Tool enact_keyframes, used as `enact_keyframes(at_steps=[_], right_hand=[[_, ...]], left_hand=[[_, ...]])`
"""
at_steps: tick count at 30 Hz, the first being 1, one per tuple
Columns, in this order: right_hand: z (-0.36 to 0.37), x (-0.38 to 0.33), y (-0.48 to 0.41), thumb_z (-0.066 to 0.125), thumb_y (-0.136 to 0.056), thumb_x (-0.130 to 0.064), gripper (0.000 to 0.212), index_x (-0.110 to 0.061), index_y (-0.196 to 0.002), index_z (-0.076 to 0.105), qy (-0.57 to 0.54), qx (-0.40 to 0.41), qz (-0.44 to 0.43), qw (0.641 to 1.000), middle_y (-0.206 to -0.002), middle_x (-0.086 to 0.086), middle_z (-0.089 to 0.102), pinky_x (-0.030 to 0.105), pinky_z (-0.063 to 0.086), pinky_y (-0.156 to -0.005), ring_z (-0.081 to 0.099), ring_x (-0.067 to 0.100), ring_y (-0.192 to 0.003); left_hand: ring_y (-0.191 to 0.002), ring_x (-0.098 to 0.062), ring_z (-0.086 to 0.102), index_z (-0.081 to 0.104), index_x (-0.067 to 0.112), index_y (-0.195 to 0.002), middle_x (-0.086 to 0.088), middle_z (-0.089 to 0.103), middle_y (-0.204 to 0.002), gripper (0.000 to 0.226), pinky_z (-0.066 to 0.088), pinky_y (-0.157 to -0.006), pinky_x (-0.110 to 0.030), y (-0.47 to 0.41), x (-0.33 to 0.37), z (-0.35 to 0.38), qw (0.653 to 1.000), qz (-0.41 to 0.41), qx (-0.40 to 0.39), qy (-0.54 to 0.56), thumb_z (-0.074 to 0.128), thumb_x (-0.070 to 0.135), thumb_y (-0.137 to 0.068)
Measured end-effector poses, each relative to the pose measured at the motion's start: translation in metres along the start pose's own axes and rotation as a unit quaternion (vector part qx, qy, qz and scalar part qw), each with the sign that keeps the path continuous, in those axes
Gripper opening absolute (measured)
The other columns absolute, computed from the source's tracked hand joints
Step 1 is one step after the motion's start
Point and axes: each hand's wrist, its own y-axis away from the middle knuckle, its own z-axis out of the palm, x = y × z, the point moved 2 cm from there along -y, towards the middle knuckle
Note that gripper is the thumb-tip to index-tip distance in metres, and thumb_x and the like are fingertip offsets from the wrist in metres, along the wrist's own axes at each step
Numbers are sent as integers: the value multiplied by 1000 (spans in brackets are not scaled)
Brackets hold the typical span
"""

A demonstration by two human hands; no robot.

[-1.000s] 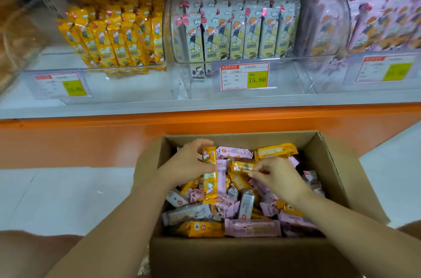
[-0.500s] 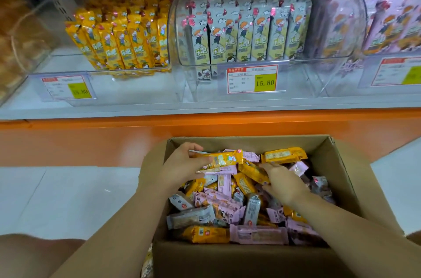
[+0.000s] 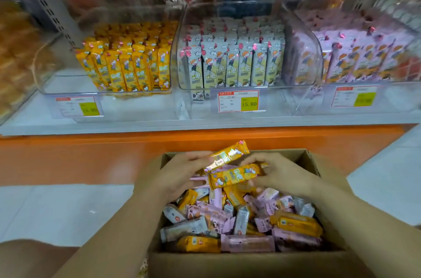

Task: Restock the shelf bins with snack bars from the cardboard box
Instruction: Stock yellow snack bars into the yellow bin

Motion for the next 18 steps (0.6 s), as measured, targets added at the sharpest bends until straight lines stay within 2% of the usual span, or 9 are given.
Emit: enact_keyframes(at_steps=[3, 6, 8, 11, 15, 18], right_hand=[[-5, -30, 18, 70, -82, -5, 33, -22, -108, 63, -33, 23, -5, 999, -104, 5, 65, 18, 53, -66, 65, 6, -63], [-5, -51, 28, 70, -81, -7, 23, -21, -99, 66, -144, 53, -5, 988, -99, 1, 68, 22, 54, -64, 68, 12, -76], [-4, -65, 32, 68, -82, -12, 19, -18, -100, 64, -167, 75, -18, 983, -96, 0, 72, 27, 55, -64, 70, 21, -83], [-3, -95, 34, 67, -82, -7, 31, -16, -109, 56, -196, 117, -54, 972, -89, -3, 71, 24, 52, -56, 68, 18, -67], [-1, -145, 34, 65, -83, -1, 36, -26, -106, 55, -181, 127, -101, 970, -97, 0, 66, 23, 52, -54, 67, 20, -61], [6, -183, 25, 67, -84, -10, 27, -22, -106, 58, -111, 128, -145, 975, -92, 0, 68, 23, 54, -58, 67, 18, -63]], left_hand=[[-105, -23, 63, 63, 20, -117, -6, 66, -117, 43, 54, -85, -44, 16, 16, 5, 997, 0, -58, 48, 68, 25, -75], [-96, -21, 66, 60, 18, -117, -6, 67, -112, 44, 57, -76, -40, 35, 37, 7, 993, 16, -92, 67, 65, 23, -74], [-94, -24, 65, 58, 18, -117, -8, 66, -110, 44, 58, -75, -40, 47, 50, 3, 993, 27, -96, 70, 64, 22, -74], [-99, -26, 64, 58, 16, -120, -12, 64, -116, 47, 58, -73, -43, 64, 68, -9, 990, 54, -104, 73, 64, 20, -74], [-90, -20, 68, 62, 17, -110, -7, 69, -105, 39, 58, -66, -40, 81, 87, -28, 985, 107, -97, 96, 63, 17, -71], [-87, -18, 69, 60, 16, -116, -8, 69, -106, 43, 58, -63, -36, 87, 103, -47, 980, 157, -61, 110, 61, 17, -72]])
